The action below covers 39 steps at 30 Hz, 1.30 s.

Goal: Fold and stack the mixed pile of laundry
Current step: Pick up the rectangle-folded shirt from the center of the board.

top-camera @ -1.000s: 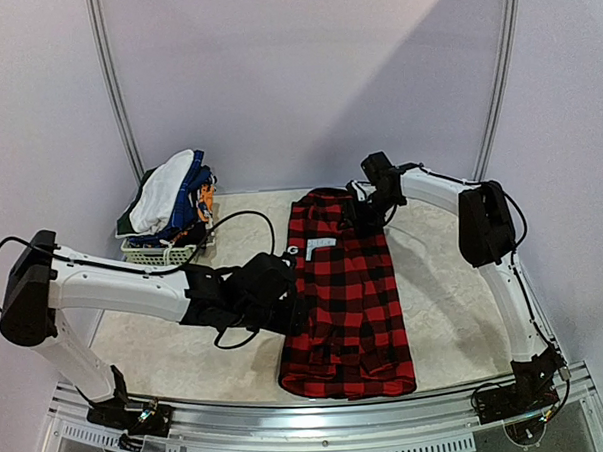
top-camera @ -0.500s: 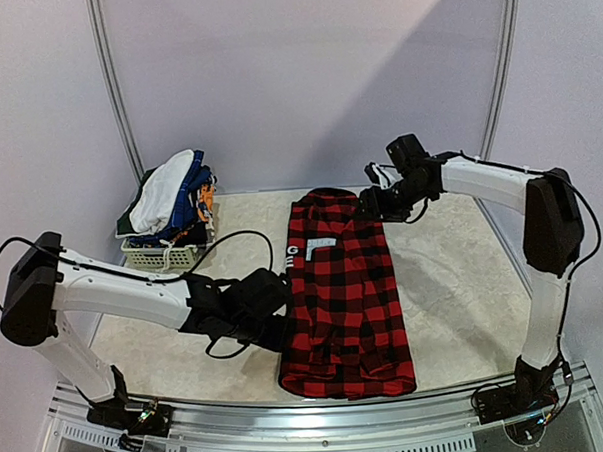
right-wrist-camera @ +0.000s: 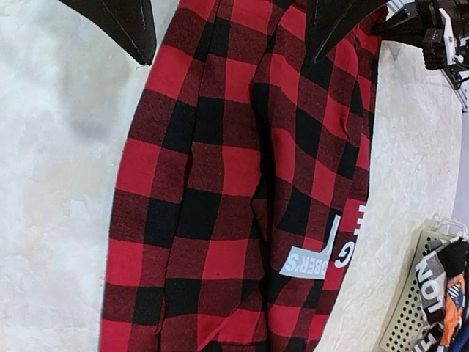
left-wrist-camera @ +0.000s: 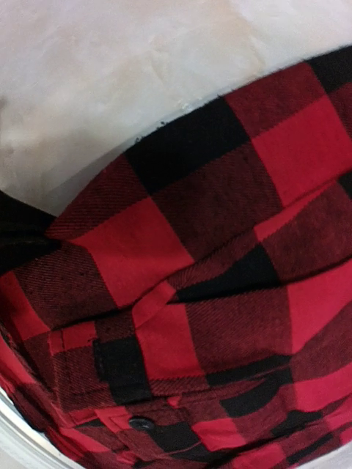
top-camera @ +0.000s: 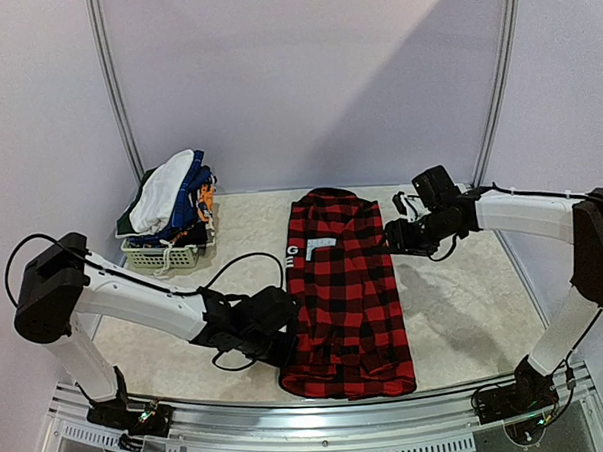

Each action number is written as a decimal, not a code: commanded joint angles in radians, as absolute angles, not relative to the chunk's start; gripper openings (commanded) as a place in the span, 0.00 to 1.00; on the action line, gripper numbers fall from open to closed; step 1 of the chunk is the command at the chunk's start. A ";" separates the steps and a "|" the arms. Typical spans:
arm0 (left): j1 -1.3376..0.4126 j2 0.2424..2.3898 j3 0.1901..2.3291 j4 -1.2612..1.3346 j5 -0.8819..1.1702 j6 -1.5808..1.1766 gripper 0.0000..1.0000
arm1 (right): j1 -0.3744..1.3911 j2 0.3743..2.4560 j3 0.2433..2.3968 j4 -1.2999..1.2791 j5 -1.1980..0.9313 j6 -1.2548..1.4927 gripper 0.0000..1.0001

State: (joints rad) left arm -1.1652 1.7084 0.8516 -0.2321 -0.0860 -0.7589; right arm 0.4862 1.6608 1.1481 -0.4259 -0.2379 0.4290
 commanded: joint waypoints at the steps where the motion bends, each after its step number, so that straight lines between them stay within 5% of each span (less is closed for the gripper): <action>1: -1.210 1.730 0.824 -0.236 -0.091 -0.804 0.00 | 0.500 1.571 1.071 -0.391 -0.187 0.457 0.71; 7: -1.276 1.702 0.804 -0.317 -0.155 -0.867 0.04 | 0.520 1.455 0.955 -0.415 -0.132 0.497 0.72; 10: -1.284 1.699 0.798 -0.326 -0.192 -0.882 0.20 | 0.560 1.399 0.890 -0.411 -0.110 0.528 0.73; 14: -1.297 1.684 0.799 -0.327 -0.231 -0.886 0.56 | 0.617 1.311 0.816 -0.440 -0.092 0.606 0.75; 16: -1.305 1.669 0.807 -0.343 -0.241 -0.878 0.62 | 0.634 1.271 0.773 -0.460 -0.092 0.633 0.75; 29: -1.339 1.588 0.772 -0.333 -0.053 -0.825 0.57 | 0.733 1.027 0.515 -0.502 -0.328 0.788 0.77; 39: -1.344 1.573 0.717 -0.232 0.038 -0.824 0.56 | 0.822 0.988 0.422 -0.603 -0.386 0.835 0.67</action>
